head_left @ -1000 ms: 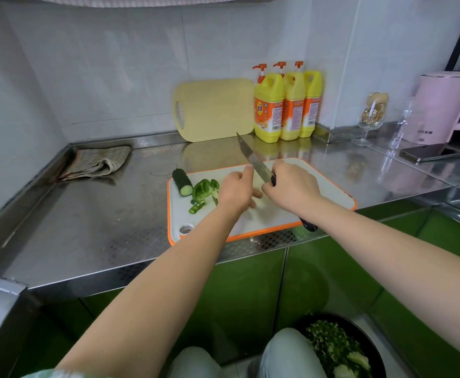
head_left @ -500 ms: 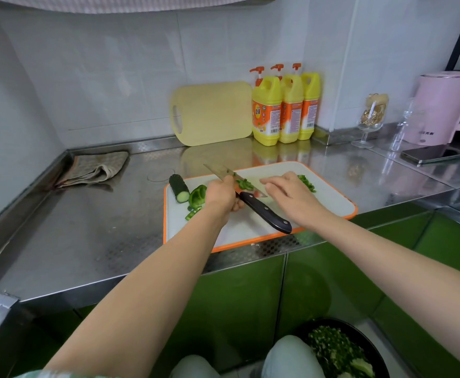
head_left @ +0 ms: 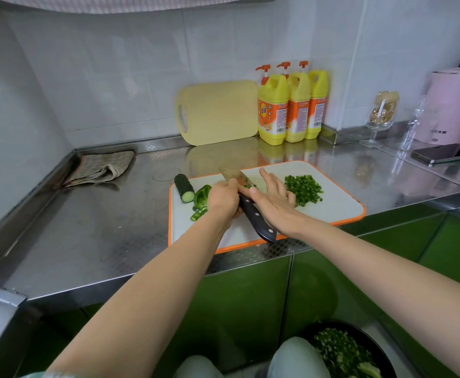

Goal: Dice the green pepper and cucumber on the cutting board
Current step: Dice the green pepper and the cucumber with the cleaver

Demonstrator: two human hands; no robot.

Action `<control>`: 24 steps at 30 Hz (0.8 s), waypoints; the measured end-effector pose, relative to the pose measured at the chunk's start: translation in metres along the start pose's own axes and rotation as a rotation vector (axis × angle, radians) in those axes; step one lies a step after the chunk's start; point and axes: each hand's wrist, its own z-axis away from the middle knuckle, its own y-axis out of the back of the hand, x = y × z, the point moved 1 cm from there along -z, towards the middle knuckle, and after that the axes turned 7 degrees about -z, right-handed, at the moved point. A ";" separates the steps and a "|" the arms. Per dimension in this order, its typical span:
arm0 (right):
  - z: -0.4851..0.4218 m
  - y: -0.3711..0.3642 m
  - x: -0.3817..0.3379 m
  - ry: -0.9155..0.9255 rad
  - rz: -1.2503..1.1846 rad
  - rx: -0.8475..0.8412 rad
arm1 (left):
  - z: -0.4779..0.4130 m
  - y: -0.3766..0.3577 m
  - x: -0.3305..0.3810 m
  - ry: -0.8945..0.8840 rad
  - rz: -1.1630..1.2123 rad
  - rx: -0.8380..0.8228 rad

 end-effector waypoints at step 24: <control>0.001 0.001 0.001 -0.338 -0.229 0.075 | 0.016 0.024 0.002 0.030 -0.017 0.024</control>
